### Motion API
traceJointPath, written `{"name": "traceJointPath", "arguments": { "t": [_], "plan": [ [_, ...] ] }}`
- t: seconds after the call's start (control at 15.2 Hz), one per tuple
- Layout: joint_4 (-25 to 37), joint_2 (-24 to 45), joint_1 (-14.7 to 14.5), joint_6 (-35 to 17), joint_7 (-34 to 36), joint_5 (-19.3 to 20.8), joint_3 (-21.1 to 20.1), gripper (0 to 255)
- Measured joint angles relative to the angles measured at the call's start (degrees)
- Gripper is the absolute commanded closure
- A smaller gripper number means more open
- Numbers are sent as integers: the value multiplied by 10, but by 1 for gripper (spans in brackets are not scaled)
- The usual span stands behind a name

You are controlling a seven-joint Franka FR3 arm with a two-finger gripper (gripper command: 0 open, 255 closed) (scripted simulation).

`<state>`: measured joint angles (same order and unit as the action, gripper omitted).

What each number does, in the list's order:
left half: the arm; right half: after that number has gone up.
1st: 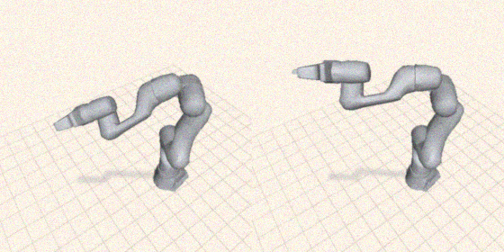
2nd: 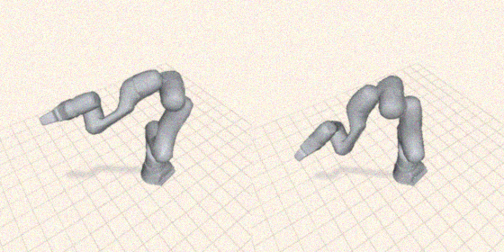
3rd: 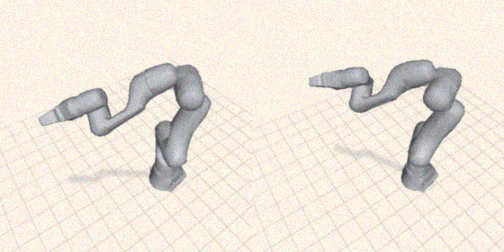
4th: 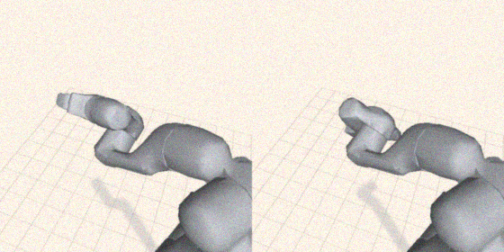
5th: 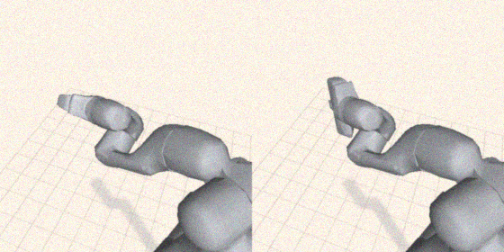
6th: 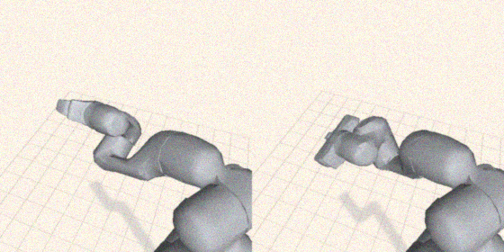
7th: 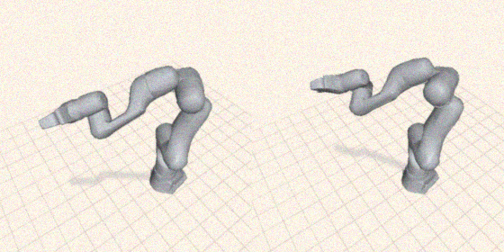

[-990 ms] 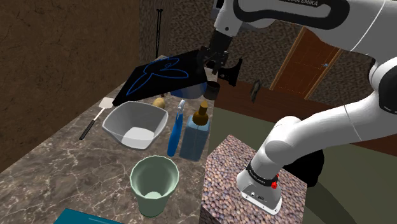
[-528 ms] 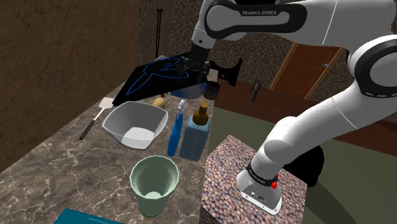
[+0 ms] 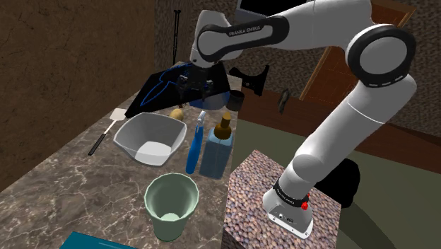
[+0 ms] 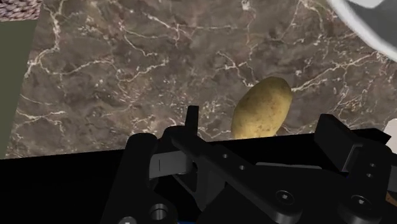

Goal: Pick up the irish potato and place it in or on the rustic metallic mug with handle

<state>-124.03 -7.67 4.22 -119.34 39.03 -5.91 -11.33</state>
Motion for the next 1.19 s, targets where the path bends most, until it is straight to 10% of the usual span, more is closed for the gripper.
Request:
{"name": "traceJointPath", "arguments": {
  "t": [0.59, 1.19],
  "plan": [
    [119, 194, -2, -48, 151, 53, 0, 0],
    [107, 240, -7, -103, 168, 64, 4, 0]
  ]
}}
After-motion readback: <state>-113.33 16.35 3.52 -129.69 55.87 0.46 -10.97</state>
